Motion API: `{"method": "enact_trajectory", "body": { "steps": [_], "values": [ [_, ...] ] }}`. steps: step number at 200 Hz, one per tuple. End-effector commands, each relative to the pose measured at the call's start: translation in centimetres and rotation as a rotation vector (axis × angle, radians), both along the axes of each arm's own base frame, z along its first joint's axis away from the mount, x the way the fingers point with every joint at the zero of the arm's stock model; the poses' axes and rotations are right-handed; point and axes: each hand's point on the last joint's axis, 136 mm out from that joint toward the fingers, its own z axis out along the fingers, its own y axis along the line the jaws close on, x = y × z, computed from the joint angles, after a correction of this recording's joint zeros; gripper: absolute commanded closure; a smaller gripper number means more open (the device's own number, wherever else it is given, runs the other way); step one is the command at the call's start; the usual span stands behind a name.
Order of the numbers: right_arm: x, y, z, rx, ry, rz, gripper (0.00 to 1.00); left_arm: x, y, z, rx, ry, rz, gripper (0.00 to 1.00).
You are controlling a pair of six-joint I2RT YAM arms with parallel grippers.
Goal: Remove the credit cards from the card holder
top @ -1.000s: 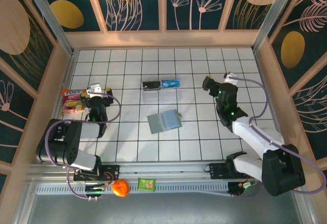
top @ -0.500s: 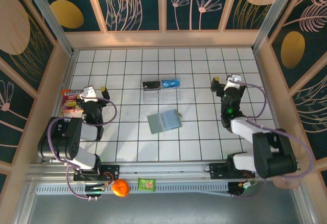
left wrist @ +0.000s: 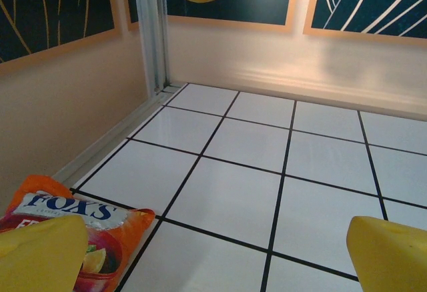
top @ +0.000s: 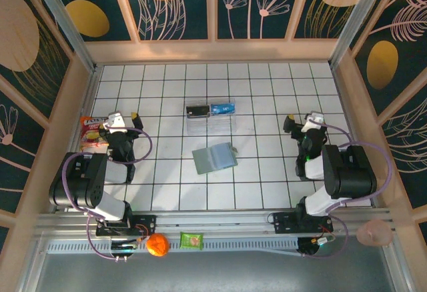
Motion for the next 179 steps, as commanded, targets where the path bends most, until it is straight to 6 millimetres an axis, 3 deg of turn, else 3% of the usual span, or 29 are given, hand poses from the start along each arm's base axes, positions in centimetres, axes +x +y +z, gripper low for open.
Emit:
{"method": "enact_trajectory", "body": {
  "steps": [1,179],
  "values": [
    [0.31,1.08,1.75,0.017,-0.080,0.056,0.01,-0.12,0.35,0.88,-0.018,-0.044,0.015,0.01],
    [0.28,1.11,1.74,0.018,-0.080,0.058,0.01,0.05,0.05,0.81,-0.013,-0.039,-0.004,0.01]
  ]
}}
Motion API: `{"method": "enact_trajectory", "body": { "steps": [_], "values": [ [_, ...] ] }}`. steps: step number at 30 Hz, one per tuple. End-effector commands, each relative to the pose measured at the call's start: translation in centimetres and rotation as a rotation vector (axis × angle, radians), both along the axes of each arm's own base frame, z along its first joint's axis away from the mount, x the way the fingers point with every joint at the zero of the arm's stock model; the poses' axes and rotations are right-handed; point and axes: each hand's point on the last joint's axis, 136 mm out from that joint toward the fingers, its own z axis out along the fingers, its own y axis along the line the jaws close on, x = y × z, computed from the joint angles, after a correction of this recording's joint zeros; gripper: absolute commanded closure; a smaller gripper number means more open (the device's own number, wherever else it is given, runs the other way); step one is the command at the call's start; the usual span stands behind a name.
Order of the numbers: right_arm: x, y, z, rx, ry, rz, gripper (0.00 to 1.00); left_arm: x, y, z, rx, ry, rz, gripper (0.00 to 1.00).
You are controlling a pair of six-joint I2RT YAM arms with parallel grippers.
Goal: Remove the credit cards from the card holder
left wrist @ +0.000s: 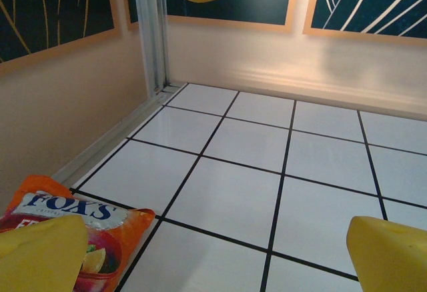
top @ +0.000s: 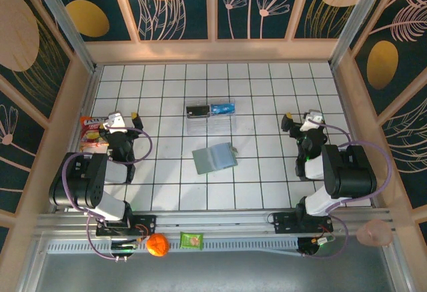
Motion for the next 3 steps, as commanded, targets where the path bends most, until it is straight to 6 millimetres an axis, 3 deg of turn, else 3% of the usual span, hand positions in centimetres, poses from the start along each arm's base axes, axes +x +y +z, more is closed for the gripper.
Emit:
{"method": "enact_trajectory", "body": {
  "steps": [1,3],
  "values": [
    [0.02,0.17,0.73,0.011,-0.037,0.004,0.01,0.05,0.06,0.82,-0.013,-0.039,-0.003,0.01],
    [0.02,0.20,0.72,0.011,-0.037,0.006,0.01,0.04,0.04,0.84,-0.013,-0.040,-0.005,0.01]
  ]
}}
